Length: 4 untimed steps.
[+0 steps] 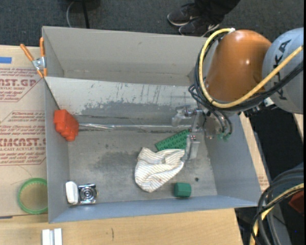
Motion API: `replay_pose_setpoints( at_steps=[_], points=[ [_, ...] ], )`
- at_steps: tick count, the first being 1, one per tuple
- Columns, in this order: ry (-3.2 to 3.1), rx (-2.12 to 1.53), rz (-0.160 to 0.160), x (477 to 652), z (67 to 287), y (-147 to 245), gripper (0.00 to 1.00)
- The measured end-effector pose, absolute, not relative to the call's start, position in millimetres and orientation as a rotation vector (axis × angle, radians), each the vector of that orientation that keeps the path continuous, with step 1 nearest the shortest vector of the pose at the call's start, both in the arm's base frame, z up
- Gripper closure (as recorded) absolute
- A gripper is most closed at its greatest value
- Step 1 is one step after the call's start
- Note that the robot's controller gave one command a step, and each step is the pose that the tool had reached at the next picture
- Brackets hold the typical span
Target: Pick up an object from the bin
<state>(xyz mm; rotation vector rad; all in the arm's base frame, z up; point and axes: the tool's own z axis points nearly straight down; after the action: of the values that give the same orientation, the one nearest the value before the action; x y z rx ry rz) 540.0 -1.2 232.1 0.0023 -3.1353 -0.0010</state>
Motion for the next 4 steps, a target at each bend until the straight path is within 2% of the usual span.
replay_pose_setpoints(
  at_steps=[1, 2, 3, 4],
  points=[
    [-3.144, 0.002, -0.001, 541.4, 237, -1, 0.0],
    [-3.148, -0.076, -0.002, 539.4, 190, 2, 0.0],
    [-3.14, 0.027, 0.0, 530.8, 157, 13, 0.0],
    [-3.138, 0.26, -0.002, 534.6, 104, 24, 1.0]
  ],
)
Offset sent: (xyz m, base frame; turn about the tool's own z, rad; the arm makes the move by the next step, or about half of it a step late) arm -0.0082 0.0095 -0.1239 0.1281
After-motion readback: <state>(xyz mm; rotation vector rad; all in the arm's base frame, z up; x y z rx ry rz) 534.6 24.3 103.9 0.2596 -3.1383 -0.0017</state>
